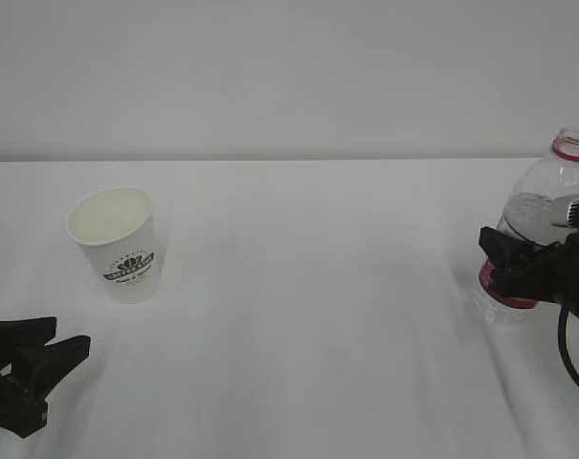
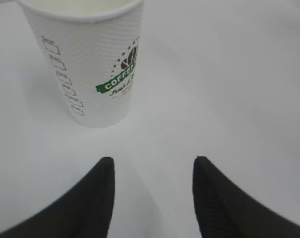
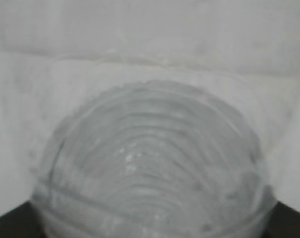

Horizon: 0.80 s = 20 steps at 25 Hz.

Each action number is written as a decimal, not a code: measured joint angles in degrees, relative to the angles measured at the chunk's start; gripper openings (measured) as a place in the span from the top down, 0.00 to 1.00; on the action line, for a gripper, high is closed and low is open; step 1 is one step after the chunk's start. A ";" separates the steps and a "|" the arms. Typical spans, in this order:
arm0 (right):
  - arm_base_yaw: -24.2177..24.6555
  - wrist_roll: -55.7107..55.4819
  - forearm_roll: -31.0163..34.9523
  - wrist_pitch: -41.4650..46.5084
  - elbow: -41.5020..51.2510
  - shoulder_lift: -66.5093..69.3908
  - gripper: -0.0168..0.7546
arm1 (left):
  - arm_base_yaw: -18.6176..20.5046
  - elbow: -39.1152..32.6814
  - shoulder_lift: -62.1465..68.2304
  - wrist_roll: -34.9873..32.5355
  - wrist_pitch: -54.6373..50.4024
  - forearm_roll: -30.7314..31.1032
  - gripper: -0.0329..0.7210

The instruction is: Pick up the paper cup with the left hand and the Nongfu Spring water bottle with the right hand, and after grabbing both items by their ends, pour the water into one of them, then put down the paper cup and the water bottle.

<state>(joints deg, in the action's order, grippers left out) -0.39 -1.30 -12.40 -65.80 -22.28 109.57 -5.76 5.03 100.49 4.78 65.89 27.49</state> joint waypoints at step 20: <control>0.00 0.00 -0.69 2.17 0.49 -1.98 0.36 | 0.00 0.00 0.00 0.00 0.04 0.03 0.45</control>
<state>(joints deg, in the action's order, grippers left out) -0.39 -1.30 -13.10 -63.63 -21.80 107.59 -5.76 5.03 100.49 4.78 65.93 27.52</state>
